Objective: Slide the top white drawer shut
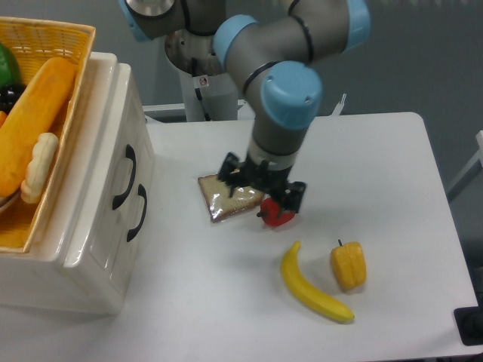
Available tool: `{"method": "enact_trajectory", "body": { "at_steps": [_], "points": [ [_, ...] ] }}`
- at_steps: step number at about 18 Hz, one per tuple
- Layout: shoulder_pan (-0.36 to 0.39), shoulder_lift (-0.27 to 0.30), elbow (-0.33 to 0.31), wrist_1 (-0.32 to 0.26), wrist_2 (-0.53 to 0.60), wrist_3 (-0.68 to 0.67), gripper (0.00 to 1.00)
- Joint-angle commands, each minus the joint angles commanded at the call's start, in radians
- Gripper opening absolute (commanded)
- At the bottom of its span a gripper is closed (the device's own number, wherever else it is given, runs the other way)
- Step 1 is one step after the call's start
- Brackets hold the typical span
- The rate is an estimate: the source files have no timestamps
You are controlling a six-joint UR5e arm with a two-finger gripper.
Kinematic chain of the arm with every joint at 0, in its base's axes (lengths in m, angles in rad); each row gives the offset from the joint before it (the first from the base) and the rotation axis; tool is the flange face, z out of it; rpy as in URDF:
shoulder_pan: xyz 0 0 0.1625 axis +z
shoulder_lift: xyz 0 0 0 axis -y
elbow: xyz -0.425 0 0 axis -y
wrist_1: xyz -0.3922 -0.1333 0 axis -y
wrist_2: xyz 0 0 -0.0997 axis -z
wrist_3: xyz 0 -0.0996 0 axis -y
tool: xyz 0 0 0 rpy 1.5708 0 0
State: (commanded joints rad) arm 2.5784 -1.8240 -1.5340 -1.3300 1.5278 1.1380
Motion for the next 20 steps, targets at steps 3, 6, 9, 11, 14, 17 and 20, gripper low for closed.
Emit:
{"method": "enact_trajectory", "body": {
  "at_steps": [3,6,9,11,14,17,20],
  "points": [
    [0.095,0.014,-0.002,0.0,0.005,0.069,1.0],
    [0.181,0.037,-0.006,0.002,0.012,0.144,1.0],
    [0.255,0.049,-0.008,-0.002,0.006,0.322,1.0],
    [0.298,0.06,-0.008,-0.008,0.005,0.422,1.0],
    [0.338,0.077,-0.011,-0.012,-0.003,0.492,1.0],
    [0.362,0.094,-0.028,-0.034,-0.001,0.525,1.0],
    [0.373,0.11,-0.054,-0.038,0.003,0.531,1.0]
  ]
}}
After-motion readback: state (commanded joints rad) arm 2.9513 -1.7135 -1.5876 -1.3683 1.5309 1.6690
